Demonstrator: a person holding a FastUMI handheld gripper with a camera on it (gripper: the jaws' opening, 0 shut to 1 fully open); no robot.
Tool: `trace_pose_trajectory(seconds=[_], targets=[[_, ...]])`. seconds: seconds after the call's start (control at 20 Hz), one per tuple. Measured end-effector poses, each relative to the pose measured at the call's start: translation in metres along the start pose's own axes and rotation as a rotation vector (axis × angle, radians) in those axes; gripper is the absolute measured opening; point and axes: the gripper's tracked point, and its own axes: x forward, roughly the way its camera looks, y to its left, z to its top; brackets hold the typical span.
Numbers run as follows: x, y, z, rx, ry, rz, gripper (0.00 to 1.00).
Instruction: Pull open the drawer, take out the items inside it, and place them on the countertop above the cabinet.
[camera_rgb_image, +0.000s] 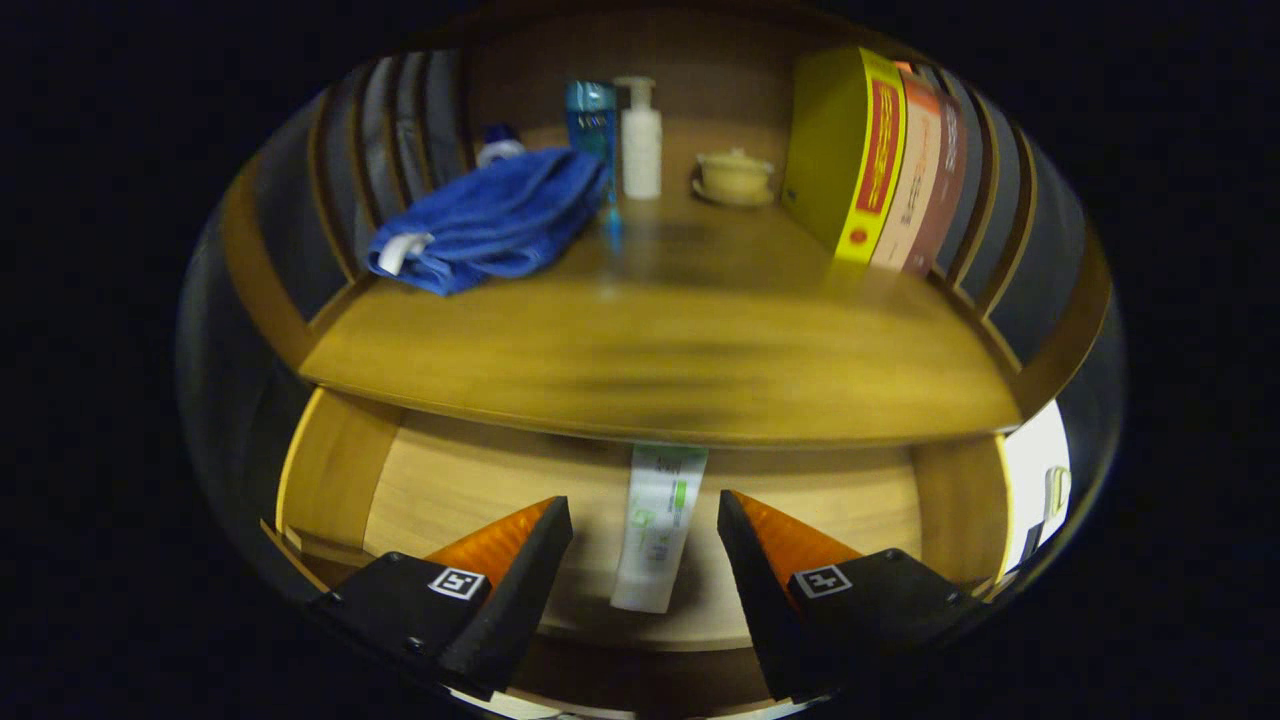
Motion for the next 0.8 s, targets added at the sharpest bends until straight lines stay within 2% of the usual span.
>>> trace_pose_trajectory(seconds=[0.25, 0.45, 0.55, 0.6, 0.8], targets=[[0.017, 0.008, -0.036, 0.05, 0.176, 0.0, 0.92], [0.029, 0.008, -0.042, 0.055, 0.243, -0.019, 0.76], [0.029, 0.008, -0.035, 0.059, 0.233, -0.044, 0.68], [0.028, 0.01, -0.032, 0.069, 0.239, -0.044, 0.57], [0.016, 0.024, -0.015, 0.103, 0.231, -0.009, 0.53]])
